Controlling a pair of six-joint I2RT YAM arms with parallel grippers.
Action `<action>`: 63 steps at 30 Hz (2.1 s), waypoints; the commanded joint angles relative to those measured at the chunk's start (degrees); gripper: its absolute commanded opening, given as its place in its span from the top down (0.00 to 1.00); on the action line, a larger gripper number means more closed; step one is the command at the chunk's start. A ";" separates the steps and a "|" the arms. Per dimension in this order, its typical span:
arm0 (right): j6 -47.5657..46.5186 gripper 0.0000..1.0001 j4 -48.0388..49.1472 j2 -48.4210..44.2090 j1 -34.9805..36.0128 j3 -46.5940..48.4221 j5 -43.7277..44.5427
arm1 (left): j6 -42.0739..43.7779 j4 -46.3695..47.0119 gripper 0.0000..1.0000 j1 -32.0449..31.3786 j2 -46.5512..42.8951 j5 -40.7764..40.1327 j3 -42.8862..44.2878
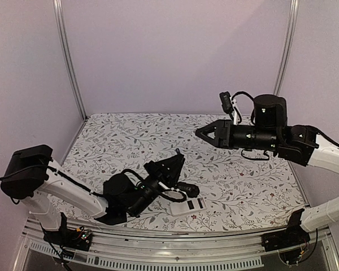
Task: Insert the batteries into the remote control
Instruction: Pass from the left arm to the right
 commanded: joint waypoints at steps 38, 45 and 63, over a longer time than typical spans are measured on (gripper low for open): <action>-46.34 0.69 6.07 -6.25 4.04 -2.20 -15.19 | -89.97 -71.53 1.00 12.61 -25.84 47.43 25.88; -43.78 0.66 19.04 -6.73 5.29 -7.78 -16.58 | -94.62 -64.98 1.00 13.74 -25.72 48.23 23.36; -43.39 0.78 20.01 -1.80 5.66 -6.35 -17.48 | -95.35 -62.91 1.00 13.89 -25.12 48.44 22.62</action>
